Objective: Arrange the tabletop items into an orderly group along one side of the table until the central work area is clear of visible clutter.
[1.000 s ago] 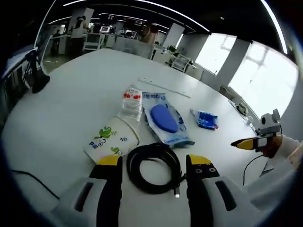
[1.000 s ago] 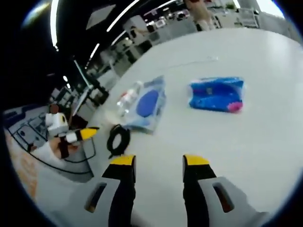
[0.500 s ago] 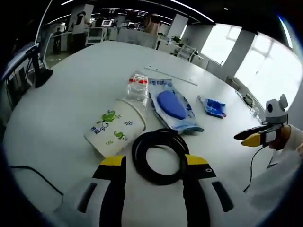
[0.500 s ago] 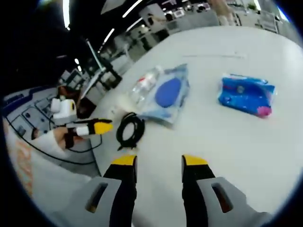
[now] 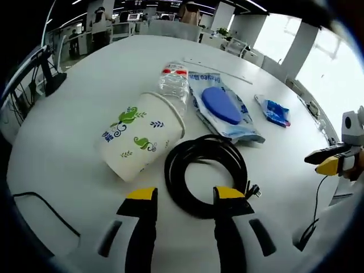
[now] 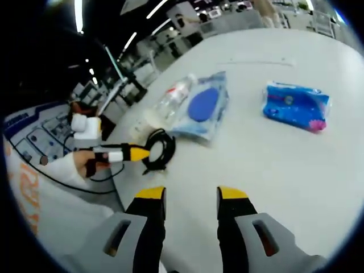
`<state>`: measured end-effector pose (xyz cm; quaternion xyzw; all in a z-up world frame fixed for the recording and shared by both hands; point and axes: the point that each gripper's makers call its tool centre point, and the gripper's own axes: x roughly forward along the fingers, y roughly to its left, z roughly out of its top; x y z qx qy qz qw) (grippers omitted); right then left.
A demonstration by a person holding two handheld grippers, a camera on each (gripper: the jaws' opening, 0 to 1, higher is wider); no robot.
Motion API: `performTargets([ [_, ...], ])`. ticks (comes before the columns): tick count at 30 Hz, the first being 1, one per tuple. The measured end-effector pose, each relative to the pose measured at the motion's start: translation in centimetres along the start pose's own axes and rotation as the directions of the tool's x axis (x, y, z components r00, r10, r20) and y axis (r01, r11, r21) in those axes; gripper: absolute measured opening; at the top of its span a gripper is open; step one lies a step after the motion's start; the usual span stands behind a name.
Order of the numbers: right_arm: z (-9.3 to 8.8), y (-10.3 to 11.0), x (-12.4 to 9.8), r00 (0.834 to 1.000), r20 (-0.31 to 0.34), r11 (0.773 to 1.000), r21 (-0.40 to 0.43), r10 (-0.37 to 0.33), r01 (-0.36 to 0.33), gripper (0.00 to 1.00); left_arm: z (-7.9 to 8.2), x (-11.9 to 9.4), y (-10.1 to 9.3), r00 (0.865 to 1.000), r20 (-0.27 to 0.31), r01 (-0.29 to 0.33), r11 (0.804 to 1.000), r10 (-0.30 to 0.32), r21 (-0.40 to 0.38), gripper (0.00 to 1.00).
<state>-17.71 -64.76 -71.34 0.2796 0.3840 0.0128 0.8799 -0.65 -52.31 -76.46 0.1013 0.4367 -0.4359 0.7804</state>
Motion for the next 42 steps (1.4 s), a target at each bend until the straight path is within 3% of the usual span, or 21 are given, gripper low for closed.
performTargets([
  [11,-0.2,0.1,0.0,1.000,-0.001,1.000,0.007,0.002,-0.002,0.32,-0.3,-0.1,0.6,0.999,-0.008,-0.041,0.999,0.041,-0.024,0.25],
  [15,-0.2,0.0,-0.1,1.000,0.001,1.000,0.011,0.000,0.000,0.31,-0.4,-0.1,1.1,0.997,-0.004,-0.075,0.997,0.075,0.001,0.13],
  [16,-0.2,0.0,-0.1,1.000,0.002,1.000,0.012,0.001,-0.001,0.31,-0.4,0.1,0.7,0.999,-0.001,-0.048,0.999,0.048,-0.013,0.12],
  [24,-0.3,-0.1,-0.2,1.000,0.009,1.000,0.024,0.001,-0.001,0.30,-0.5,-0.5,1.3,0.997,0.019,-0.068,0.991,0.071,-0.112,0.07],
  [32,-0.4,0.1,-0.3,1.000,0.007,1.000,0.029,0.006,-0.006,0.29,-0.7,-1.6,0.4,0.997,0.052,-0.041,0.991,0.048,-0.130,0.05],
  [42,-0.3,0.6,-0.4,1.000,0.017,0.999,0.023,0.022,-0.022,0.30,0.6,-3.6,-1.9,0.995,0.100,0.032,0.999,-0.028,-0.041,0.01],
])
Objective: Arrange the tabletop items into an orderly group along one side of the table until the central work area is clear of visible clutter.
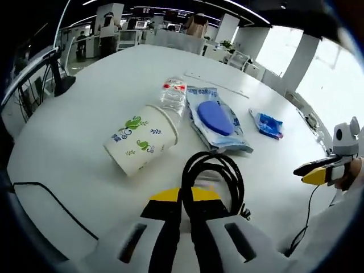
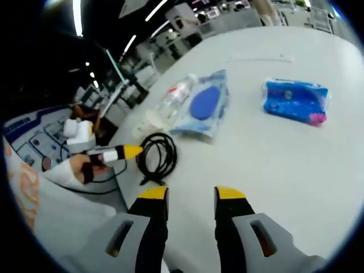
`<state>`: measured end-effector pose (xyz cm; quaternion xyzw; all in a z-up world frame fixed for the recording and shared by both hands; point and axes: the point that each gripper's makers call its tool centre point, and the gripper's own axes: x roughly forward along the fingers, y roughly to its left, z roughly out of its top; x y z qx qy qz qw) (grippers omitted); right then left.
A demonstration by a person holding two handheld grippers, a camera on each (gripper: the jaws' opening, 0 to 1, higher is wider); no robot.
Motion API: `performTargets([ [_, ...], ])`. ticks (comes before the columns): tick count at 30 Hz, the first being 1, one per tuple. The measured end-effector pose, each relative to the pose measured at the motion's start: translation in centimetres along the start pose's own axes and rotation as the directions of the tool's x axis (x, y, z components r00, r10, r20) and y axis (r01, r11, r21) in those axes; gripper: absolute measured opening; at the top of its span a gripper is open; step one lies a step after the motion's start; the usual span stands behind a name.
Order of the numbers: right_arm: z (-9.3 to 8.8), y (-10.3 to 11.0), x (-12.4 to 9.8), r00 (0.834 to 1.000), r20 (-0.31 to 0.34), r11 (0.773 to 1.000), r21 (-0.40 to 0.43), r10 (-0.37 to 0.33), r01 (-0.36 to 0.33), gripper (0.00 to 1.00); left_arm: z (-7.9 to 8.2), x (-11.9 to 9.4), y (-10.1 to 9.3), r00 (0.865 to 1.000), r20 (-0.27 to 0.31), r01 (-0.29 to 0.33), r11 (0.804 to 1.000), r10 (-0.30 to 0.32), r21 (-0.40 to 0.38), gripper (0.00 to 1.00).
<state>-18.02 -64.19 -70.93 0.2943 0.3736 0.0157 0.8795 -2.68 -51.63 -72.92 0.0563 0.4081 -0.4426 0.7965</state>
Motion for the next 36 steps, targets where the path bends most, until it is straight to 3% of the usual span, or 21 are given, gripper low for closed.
performTargets([
  [3,0.1,0.0,-0.1,1.000,0.006,1.000,0.003,0.001,-0.001,0.30,0.3,-0.4,-0.7,1.000,0.006,0.024,0.997,-0.024,0.077,0.01],
  [13,0.7,0.7,-0.2,0.996,0.066,0.996,0.059,0.057,-0.061,0.32,2.2,-2.3,-3.8,0.987,0.072,0.128,0.979,-0.141,0.157,0.00],
  [17,1.0,0.9,-0.4,0.994,0.085,0.995,0.058,0.072,-0.077,0.34,3.0,-2.7,-4.9,0.975,0.099,0.180,0.968,-0.199,0.174,0.00],
  [22,1.2,1.3,-0.3,0.991,0.097,0.994,0.046,0.092,-0.096,0.39,3.8,-3.2,-6.4,0.961,0.101,0.226,0.941,-0.258,0.252,0.00],
  [26,1.6,2.0,-0.2,0.986,0.119,0.991,0.042,0.118,-0.124,0.49,5.0,-4.3,-8.3,0.930,0.116,0.301,0.904,-0.349,0.305,0.00],
  [27,1.7,2.2,-0.2,0.983,0.128,0.990,0.046,0.130,-0.137,0.52,5.4,-4.6,-9.1,0.915,0.122,0.330,0.889,-0.384,0.318,0.00],
  [30,2.2,2.8,-0.2,0.973,0.163,0.982,0.064,0.164,-0.177,0.57,6.1,-5.3,-10.5,0.891,0.121,0.371,0.854,-0.439,0.366,0.00],
  [34,3.2,3.6,-0.6,0.949,0.234,0.962,0.118,0.213,-0.245,0.62,7.3,-6.5,-12.9,0.845,0.118,0.434,0.797,-0.522,0.421,0.00],
  [36,3.5,3.7,-0.6,0.941,0.255,0.958,0.125,0.221,-0.258,0.66,8.2,-7.2,-14.1,0.812,0.135,0.472,0.774,-0.568,0.422,0.00],
])
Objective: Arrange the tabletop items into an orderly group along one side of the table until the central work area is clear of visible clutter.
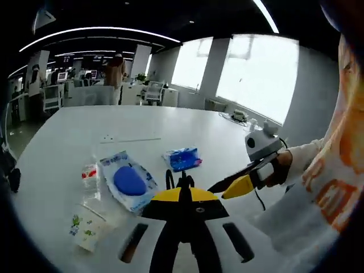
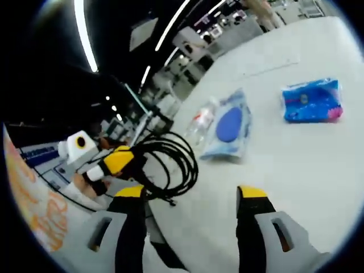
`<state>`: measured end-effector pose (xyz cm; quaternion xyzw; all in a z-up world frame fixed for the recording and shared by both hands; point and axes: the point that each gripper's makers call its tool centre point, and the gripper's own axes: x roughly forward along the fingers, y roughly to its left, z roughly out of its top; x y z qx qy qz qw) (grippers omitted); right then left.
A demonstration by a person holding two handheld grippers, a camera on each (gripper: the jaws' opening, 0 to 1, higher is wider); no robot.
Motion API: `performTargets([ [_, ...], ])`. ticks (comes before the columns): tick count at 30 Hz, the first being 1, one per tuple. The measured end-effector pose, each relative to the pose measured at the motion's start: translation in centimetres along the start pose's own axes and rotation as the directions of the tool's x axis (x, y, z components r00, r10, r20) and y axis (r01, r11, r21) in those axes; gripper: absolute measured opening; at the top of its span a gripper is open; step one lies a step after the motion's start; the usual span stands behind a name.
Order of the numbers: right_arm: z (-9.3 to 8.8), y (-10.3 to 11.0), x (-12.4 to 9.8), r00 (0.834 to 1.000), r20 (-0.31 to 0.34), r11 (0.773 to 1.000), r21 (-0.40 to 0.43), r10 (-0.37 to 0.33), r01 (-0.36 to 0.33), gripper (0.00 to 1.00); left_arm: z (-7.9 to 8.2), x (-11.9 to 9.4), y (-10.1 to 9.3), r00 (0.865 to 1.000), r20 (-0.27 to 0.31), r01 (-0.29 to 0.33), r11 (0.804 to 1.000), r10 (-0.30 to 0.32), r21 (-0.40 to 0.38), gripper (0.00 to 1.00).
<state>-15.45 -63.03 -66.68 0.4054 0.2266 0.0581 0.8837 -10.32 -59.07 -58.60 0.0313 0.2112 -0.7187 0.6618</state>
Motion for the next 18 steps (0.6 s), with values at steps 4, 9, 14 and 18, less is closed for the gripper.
performTargets([
  [4,0.3,0.7,-0.1,0.999,0.025,0.999,-0.013,0.032,-0.032,0.69,3.0,0.1,-1.4,0.994,0.095,0.064,0.997,-0.060,-0.042,0.00],
  [9,2.5,4.0,-0.3,0.966,0.166,0.962,0.153,0.198,-0.224,0.70,5.3,0.3,-2.2,0.981,0.169,0.109,0.991,-0.095,-0.075,0.00],
  [14,5.2,6.0,-0.3,0.908,0.316,0.890,0.273,0.276,-0.366,0.69,6.5,0.8,-2.8,0.965,0.238,0.149,0.979,-0.114,-0.138,0.00],
  [18,4.4,5.5,-0.1,0.928,0.270,0.906,0.268,0.256,-0.328,0.42,7.1,0.9,-2.7,0.956,0.277,0.146,0.975,-0.097,-0.164,0.00],
])
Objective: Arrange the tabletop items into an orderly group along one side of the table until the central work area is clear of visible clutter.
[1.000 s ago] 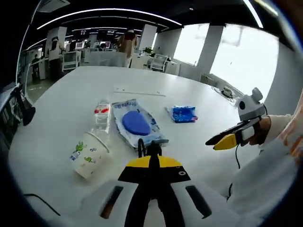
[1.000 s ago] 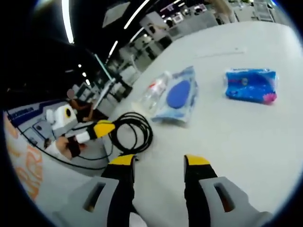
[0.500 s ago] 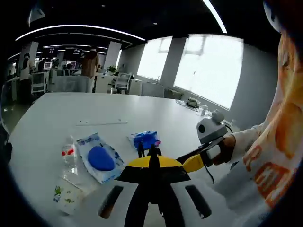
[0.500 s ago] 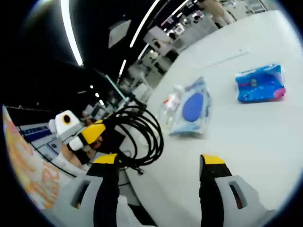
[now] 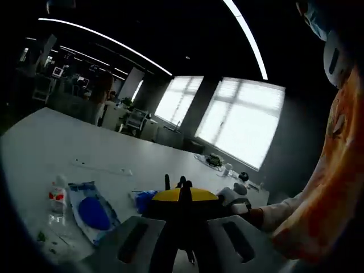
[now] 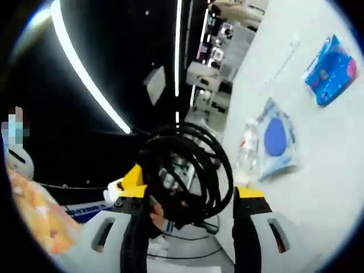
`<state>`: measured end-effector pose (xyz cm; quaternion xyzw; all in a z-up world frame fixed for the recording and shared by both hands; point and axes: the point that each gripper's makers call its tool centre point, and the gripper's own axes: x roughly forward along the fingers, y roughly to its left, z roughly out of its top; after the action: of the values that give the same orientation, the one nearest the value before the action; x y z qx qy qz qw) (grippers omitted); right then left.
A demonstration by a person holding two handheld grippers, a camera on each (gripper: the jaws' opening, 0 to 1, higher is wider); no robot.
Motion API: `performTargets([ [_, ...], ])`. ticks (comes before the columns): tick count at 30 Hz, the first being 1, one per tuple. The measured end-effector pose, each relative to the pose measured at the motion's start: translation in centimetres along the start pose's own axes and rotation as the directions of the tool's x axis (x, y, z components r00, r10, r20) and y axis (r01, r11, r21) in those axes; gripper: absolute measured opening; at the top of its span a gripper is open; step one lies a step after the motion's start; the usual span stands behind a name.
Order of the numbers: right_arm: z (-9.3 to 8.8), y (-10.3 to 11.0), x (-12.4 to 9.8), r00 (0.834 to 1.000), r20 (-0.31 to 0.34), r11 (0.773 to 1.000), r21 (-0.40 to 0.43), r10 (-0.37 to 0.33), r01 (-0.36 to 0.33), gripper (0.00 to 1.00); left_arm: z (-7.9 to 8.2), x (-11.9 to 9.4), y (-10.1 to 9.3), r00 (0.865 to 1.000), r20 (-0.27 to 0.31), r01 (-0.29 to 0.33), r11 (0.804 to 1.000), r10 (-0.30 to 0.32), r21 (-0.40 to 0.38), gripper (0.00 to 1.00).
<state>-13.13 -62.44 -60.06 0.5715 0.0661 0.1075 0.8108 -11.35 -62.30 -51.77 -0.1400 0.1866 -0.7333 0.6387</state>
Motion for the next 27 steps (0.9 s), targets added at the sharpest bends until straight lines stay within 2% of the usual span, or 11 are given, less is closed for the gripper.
performTargets([
  [2,-0.5,-1.0,-0.5,0.999,-0.032,0.999,0.029,-0.033,0.034,0.24,0.4,-0.2,0.8,0.999,0.031,-0.033,0.999,0.034,-0.039,0.00],
  [3,-0.1,-0.5,-0.7,1.000,0.003,0.995,0.103,-0.001,0.001,0.22,-0.2,-0.2,1.4,0.999,0.006,-0.053,0.997,0.054,-0.048,0.00],
  [7,-0.2,-0.7,-1.5,1.000,-0.024,0.996,0.081,-0.021,0.022,0.11,-1.7,-0.1,2.8,0.992,-0.039,-0.121,0.992,0.119,-0.039,0.00],
  [11,0.3,-0.2,-2.0,0.999,-0.029,0.999,0.019,-0.027,0.028,0.07,-2.0,0.2,3.3,0.991,-0.026,-0.133,0.988,0.131,-0.076,0.00],
  [16,1.6,1.3,-2.6,1.000,-0.003,1.000,-0.006,-0.001,0.001,0.04,-2.1,0.2,4.4,0.983,-0.016,-0.184,0.975,0.184,-0.120,0.01],
  [18,2.3,1.8,-2.9,1.000,0.024,1.000,-0.022,0.010,-0.009,0.03,-2.1,0.0,5.0,0.976,-0.005,-0.214,0.965,0.216,-0.150,0.08],
  [19,2.7,2.2,-3.1,0.999,0.038,0.999,-0.034,0.021,-0.019,0.01,-2.2,-0.1,5.3,0.974,-0.008,-0.225,0.959,0.228,-0.173,0.19],
  [21,3.7,2.5,-3.7,0.997,0.075,0.999,-0.030,0.029,-0.027,0.01,-3.0,-0.4,6.0,0.965,-0.040,-0.261,0.940,0.259,-0.220,0.34],
  [24,4.6,2.9,-4.4,0.993,0.106,0.998,-0.043,0.045,-0.040,0.01,-4.0,-0.6,6.0,0.972,-0.045,-0.231,0.904,0.230,-0.359,0.59],
  [26,5.0,3.2,-4.8,0.991,0.119,0.998,-0.027,0.060,-0.057,0.01,-5.0,-0.2,5.2,0.985,-0.052,-0.169,0.846,0.166,-0.506,0.65],
  [27,5.2,3.3,-4.9,0.990,0.126,0.998,-0.024,0.064,-0.061,0.01,-5.4,0.1,4.5,0.990,-0.048,-0.133,0.811,0.129,-0.570,0.63],
])
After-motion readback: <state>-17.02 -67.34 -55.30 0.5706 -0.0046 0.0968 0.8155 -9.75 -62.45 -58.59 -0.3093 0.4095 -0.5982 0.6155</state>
